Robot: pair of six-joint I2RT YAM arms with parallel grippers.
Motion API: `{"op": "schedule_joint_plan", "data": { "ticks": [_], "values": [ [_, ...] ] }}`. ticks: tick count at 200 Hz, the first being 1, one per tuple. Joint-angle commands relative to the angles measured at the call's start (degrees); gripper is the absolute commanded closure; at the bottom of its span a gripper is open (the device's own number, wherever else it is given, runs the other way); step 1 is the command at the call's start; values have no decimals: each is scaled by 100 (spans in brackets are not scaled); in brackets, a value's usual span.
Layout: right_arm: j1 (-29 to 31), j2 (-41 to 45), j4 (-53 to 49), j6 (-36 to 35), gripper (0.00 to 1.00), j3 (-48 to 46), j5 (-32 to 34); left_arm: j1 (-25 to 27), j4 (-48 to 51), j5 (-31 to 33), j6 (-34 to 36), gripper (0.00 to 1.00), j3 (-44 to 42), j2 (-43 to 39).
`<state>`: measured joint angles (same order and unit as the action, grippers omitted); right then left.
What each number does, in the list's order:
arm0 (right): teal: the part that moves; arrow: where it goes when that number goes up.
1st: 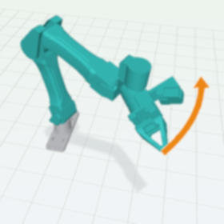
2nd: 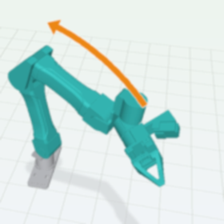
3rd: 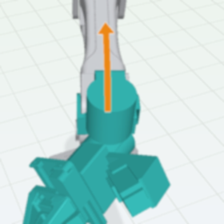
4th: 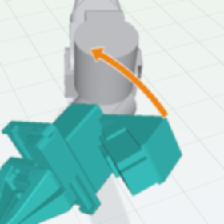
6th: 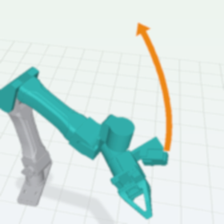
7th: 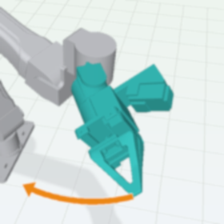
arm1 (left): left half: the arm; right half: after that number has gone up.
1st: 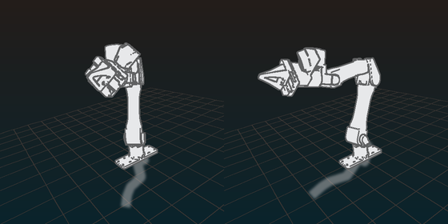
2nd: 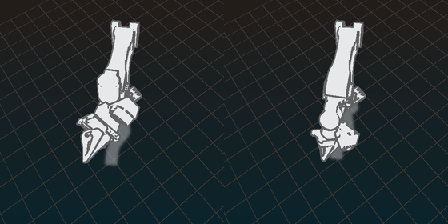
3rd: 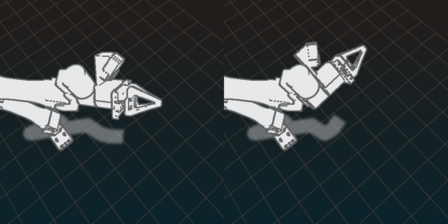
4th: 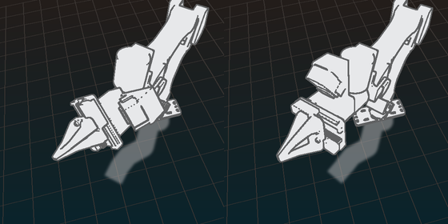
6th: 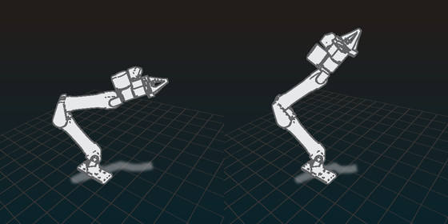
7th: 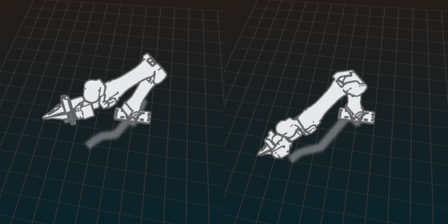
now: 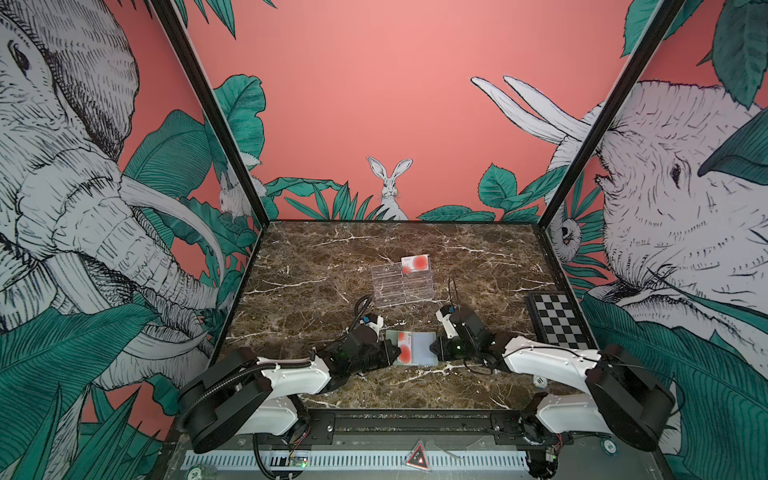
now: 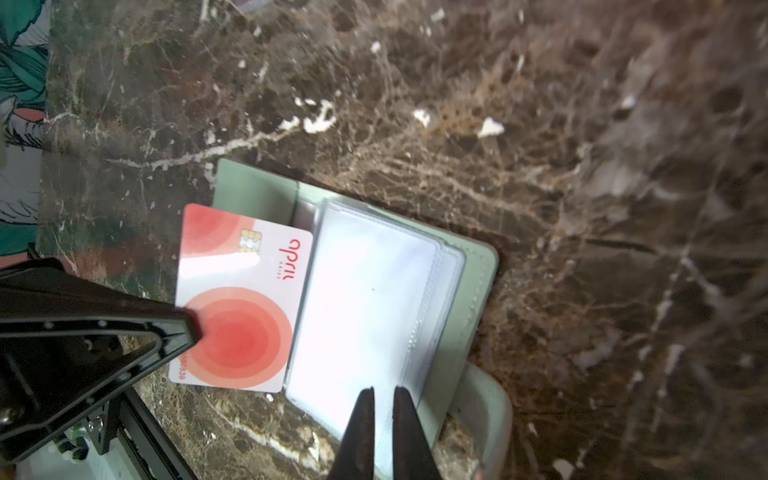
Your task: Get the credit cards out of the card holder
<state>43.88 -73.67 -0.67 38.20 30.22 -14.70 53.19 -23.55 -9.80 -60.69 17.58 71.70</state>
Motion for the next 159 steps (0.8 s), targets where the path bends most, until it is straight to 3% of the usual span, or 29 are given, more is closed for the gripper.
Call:
{"op": "schedule_joint_plan", "data": {
  "ticks": [1, 30, 66, 95, 125, 159],
  "values": [
    [29, 410, -364, -345, 69, 372, 291, -28, 818, 137, 297, 100, 309, -546],
    [-35, 829, -637, -639, 35, 555, 358, -32, 1005, 270, 360, 100, 362, -970],
    [-259, 1621, -846, -913, 13, 573, 496, -53, 583, 49, 234, 100, 630, -934],
    [-857, 2199, -1113, -918, 9, 623, 266, -118, -72, -342, 72, 100, 1092, -516],
    [-1710, 2555, -1013, -634, 9, 660, -724, -167, -804, -683, -237, 100, 1668, 95],
    [-2237, 2600, -714, -453, 9, 901, -1557, -221, -1979, -1060, -899, 100, 2208, 866]
  ]
}}
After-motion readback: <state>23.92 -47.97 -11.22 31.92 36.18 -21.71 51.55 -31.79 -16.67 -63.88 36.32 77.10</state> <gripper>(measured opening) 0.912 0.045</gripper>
